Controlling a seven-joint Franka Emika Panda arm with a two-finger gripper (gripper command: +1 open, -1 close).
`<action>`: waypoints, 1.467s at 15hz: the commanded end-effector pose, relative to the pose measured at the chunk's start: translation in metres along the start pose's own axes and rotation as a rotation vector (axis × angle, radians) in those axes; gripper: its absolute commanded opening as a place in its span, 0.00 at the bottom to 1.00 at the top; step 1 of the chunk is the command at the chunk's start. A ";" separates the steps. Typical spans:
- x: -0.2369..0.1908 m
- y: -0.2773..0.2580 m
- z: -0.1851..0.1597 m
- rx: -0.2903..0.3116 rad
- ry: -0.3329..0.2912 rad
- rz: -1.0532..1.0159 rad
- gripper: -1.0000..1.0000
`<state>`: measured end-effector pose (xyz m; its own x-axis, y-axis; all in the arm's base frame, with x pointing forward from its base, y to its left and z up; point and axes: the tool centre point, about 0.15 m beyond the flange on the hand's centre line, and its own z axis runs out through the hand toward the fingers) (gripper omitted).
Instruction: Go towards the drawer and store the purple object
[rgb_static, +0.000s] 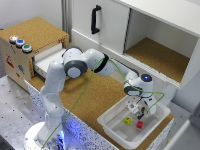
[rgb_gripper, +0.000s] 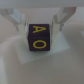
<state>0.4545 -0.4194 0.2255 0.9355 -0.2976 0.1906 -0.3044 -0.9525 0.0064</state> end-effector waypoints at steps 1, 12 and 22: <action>-0.021 -0.019 -0.051 0.110 0.045 -0.174 0.00; -0.034 -0.174 -0.185 0.224 0.091 -0.463 0.00; -0.130 -0.433 -0.240 0.306 0.009 -1.085 0.00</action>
<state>0.4502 -0.0759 0.4355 0.7998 0.5276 0.2861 0.5886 -0.7829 -0.2015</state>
